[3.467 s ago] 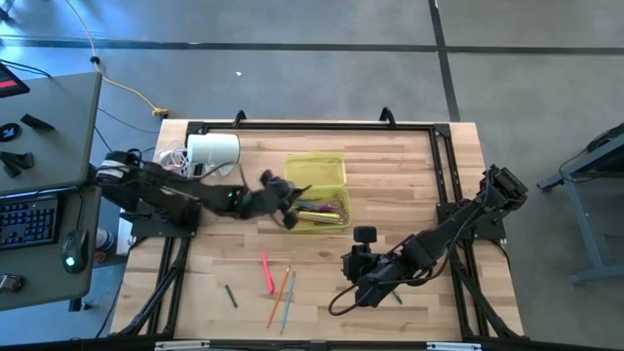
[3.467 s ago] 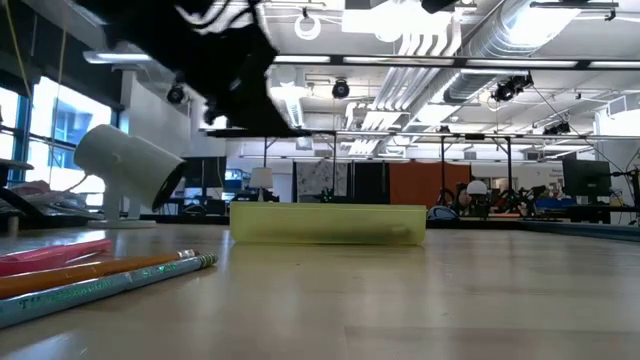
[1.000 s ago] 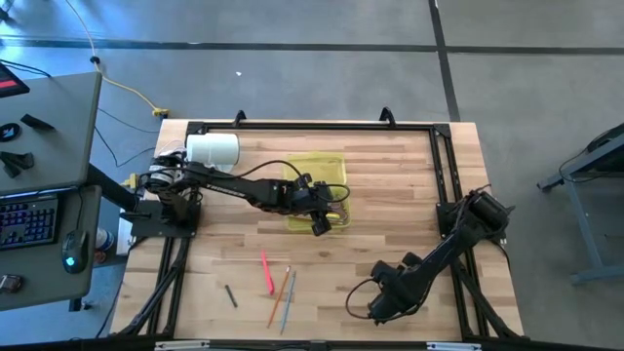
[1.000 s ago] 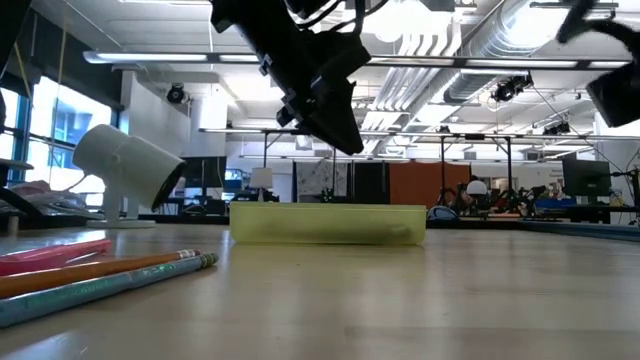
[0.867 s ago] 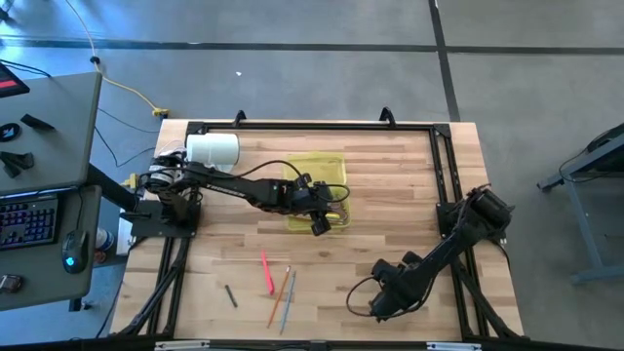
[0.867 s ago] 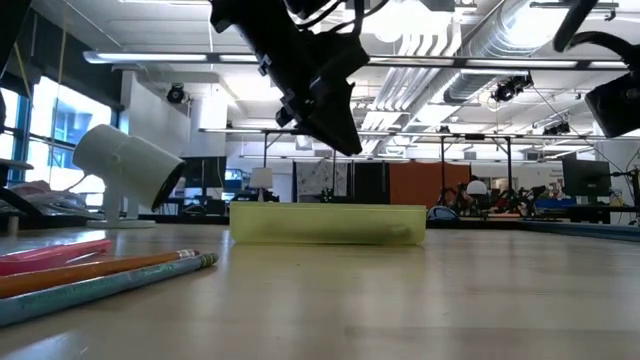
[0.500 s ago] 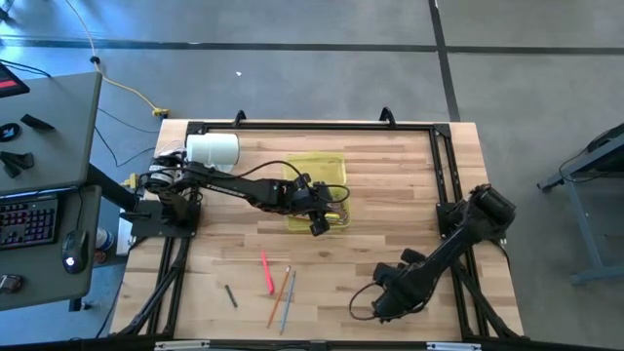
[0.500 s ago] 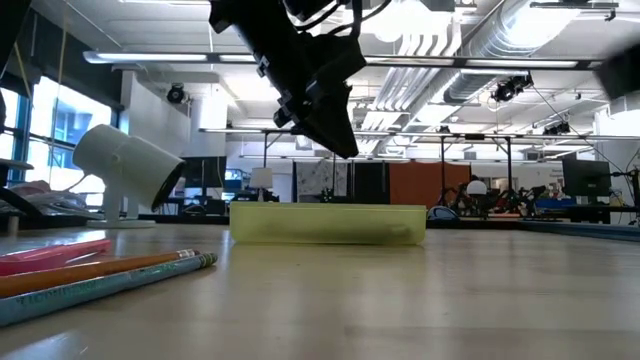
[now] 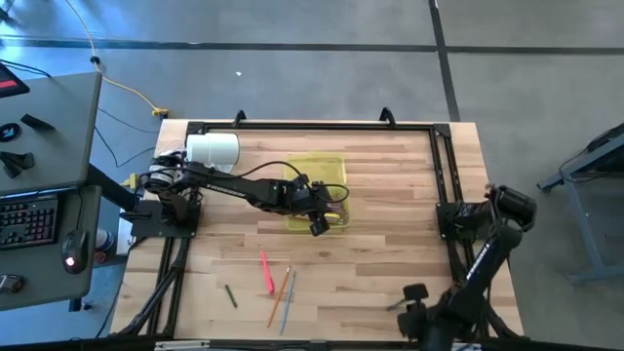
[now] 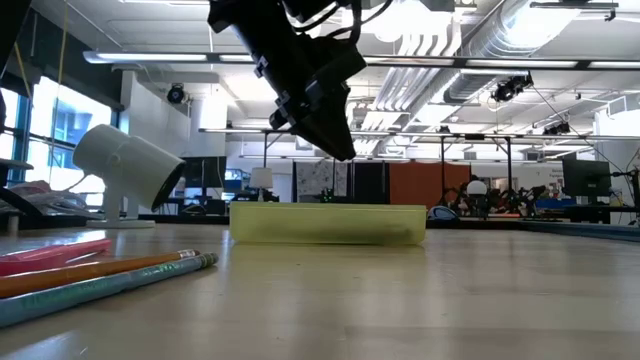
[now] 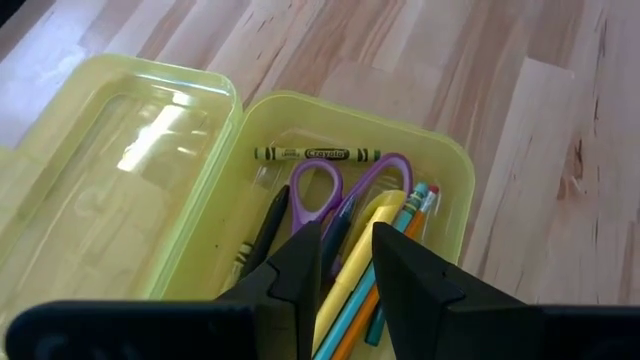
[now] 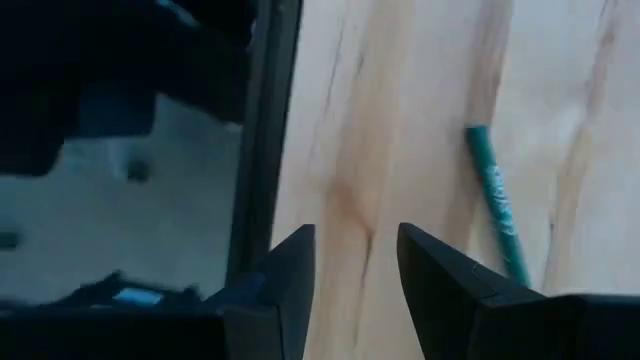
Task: Pick & place school supplies into a supply box
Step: Put the dark green crayon into the supply box
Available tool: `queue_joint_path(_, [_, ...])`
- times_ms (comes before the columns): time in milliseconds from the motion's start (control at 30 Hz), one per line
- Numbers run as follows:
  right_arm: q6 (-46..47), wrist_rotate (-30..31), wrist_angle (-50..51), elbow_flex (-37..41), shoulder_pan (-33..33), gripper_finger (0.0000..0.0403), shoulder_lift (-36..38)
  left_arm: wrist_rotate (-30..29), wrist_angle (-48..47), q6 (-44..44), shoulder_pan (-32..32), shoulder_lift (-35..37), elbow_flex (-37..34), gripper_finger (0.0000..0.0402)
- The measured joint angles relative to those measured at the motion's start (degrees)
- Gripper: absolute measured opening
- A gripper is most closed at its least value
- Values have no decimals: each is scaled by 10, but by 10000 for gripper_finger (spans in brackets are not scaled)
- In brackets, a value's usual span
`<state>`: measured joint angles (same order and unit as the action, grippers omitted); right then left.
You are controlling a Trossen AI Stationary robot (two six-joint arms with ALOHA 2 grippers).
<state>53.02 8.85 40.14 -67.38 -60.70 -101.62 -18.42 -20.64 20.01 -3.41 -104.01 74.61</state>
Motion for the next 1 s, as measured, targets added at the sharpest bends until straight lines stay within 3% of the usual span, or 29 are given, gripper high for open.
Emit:
queue_joint_path(167, [10, 58, -15, 42, -1, 129, 0, 0, 2, 0, 0, 0, 0, 127])
queue_joint_path(400, [-53, 10, -89, 113, 36, 129, 0, 34, 3, 18, 0, 0, 0, 126])
queue_joint_path(667, [-90, 65, -166, 185, 39, 129, 7, 39, 3, 24, 0, 0, 0, 127])
queue_joint_path(867, [-143, 47, -140, 156, 41, 129, 17, 39, 0, 24, 0, 0, 0, 127])
queue_joint_path(1000, [-191, 127, -121, 131, 43, 129, 43, 39, 0, 24, 0, 0, 0, 127])
